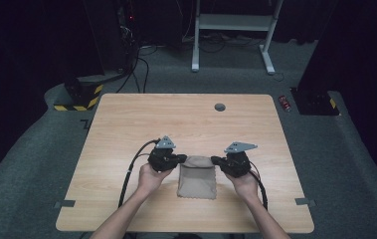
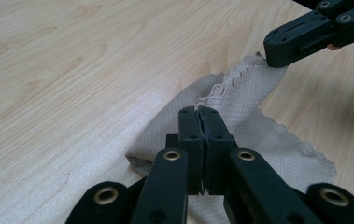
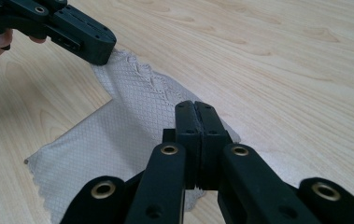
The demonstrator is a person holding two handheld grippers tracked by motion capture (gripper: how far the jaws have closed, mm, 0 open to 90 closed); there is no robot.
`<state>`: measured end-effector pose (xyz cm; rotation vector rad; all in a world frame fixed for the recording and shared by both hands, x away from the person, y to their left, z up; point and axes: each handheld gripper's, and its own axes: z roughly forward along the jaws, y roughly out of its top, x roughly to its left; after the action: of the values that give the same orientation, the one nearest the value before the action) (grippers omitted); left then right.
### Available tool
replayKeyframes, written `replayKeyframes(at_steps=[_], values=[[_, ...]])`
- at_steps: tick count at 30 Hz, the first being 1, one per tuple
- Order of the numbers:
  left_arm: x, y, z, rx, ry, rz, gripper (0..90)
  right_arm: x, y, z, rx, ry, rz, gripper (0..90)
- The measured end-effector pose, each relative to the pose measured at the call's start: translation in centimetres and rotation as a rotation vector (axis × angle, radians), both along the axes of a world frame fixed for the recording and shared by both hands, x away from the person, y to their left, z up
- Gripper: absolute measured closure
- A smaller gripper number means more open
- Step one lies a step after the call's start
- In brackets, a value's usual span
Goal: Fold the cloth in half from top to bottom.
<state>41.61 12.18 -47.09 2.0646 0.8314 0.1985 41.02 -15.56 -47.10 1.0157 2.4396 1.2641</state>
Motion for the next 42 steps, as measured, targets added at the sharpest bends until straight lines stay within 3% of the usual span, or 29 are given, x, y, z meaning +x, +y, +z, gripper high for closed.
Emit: replayKeyframes(at_steps=[20,42], values=[[-1.4,0.5,-0.3,-0.008,0.017,-0.004,88.5,-1.6,0.2,0.0,0.008,0.007,0.027,89.3],[-3.2,0.4,-0.9,0.009,0.031,-0.044,88.5,-3.7,0.0,-0.6,0.008,0.023,0.059,89.3]])
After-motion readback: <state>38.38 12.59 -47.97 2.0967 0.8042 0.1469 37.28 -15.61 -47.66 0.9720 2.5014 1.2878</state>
